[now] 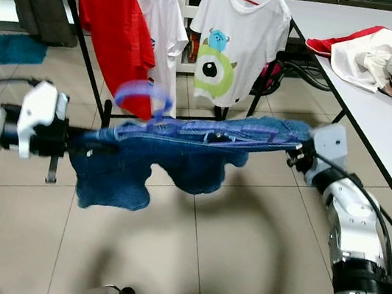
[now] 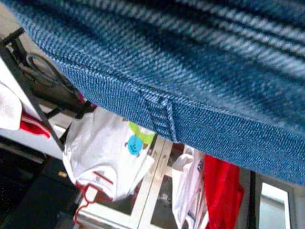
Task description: Hang hanger
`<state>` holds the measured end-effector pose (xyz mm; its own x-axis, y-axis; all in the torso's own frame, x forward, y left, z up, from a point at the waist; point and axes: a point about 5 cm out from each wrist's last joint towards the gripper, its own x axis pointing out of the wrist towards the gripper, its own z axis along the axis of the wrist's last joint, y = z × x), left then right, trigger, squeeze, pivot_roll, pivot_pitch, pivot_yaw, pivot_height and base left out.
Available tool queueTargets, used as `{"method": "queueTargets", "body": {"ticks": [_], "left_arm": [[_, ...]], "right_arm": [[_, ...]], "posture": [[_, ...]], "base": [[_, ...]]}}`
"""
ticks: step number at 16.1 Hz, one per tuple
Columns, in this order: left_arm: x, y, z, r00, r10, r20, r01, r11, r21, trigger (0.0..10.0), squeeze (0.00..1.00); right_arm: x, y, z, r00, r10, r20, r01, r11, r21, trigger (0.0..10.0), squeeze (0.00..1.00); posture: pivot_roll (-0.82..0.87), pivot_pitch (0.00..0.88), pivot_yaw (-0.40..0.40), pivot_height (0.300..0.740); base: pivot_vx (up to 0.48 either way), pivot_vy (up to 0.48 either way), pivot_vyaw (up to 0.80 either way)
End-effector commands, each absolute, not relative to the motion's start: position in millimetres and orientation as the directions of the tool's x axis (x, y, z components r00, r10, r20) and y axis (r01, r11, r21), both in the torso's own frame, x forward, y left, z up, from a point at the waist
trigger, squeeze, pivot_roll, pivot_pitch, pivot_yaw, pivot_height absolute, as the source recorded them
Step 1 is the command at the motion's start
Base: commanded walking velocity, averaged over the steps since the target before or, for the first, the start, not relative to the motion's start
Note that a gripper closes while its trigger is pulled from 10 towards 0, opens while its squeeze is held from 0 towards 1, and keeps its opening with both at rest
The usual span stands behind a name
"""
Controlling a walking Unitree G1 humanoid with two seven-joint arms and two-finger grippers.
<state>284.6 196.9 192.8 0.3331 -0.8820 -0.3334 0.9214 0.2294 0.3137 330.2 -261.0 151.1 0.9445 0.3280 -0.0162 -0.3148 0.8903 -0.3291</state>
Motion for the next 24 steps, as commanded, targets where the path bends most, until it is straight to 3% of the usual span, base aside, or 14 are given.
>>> {"method": "queueTargets", "body": {"ticks": [1,5,6,9,13,14,16,18,20,22,24], "left_arm": [[282,242,186,0.453,-0.758,-0.47,0.888,0.338,0.311,0.0,0.0],[283,253,175,0.476,-0.666,-0.575,0.877,0.311,0.366,0.0,0.0],[285,264,168,0.526,-0.567,-0.634,0.849,0.309,0.428,0.0,0.0],[290,280,162,0.598,-0.436,-0.672,0.801,0.327,0.502,0.0,0.0],[303,291,162,0.691,-0.307,-0.654,0.721,0.343,0.602,0.0,0.0],[309,283,161,0.695,-0.325,-0.642,0.719,0.315,0.619,0.0,0.0],[312,268,158,0.666,-0.382,-0.64,0.743,0.261,0.617,0.0,0.0],[308,252,148,0.58,-0.452,-0.678,0.806,0.194,0.559,0.0,0.0],[306,250,141,0.529,-0.446,-0.722,0.843,0.178,0.508,0.0,0.0],[305,255,132,0.498,-0.391,-0.774,0.864,0.152,0.48,0.0,0.0],[306,257,128,0.494,-0.365,-0.789,0.867,0.144,0.477,0.0,0.0]], "right_arm": [[317,-331,172,0.999,0.028,0.021,-0.02,0.95,-0.31,0.0,0.0],[319,-333,179,0.999,0.014,0.032,-0.004,0.953,-0.303,0.0,0.0],[320,-333,182,0.999,0.018,0.037,-0.005,0.952,-0.305,0.0,0.0],[322,-331,186,0.998,0.032,0.047,-0.017,0.954,-0.298,0.0,0.0],[330,-303,188,0.988,0.139,0.062,-0.116,0.951,-0.285,0.0,0.0],[334,-279,187,0.974,0.215,0.064,-0.19,0.941,-0.279,0.0,0.0],[339,-256,187,0.96,0.271,0.066,-0.243,0.929,-0.278,0.0,0.0],[348,-247,190,0.973,0.217,0.083,-0.187,0.944,-0.273,0.0,0.0],[356,-249,193,0.984,0.158,0.087,-0.122,0.937,-0.326,0.0,0.0],[362,-245,195,0.982,0.188,0.025,-0.158,0.884,-0.44,0.0,0.0],[364,-239,198,0.974,0.224,0.024,-0.188,0.868,-0.46,0.0,0.0]], "posture": [[-0.08,0.035,0.066,0.74],[-0.09,0.032,0.067,0.74],[-0.09,0.032,0.067,0.74],[-0.09,0.032,0.065,0.74],[-0.08,0.035,0.06,0.74],[-0.08,0.039,0.06,0.74],[-0.08,0.042,0.063,0.74],[-0.09,0.047,0.073,0.74],[-0.09,0.054,0.078,0.74],[-0.09,0.058,0.076,0.74],[-0.08,0.061,0.069,0.74]], "base": [[0.0,0.0,0.0],[0.0,0.0,0.0],[0.0,0.0,0.0],[0.0,0.0,0.0],[0.0,0.0,0.0],[0.0,0.0,0.0],[0.0,0.0,0.0],[0.0,0.0,0.0],[0.0,0.0,0.0],[0.0,0.0,0.0],[0.0,0.0,0.0]]}}
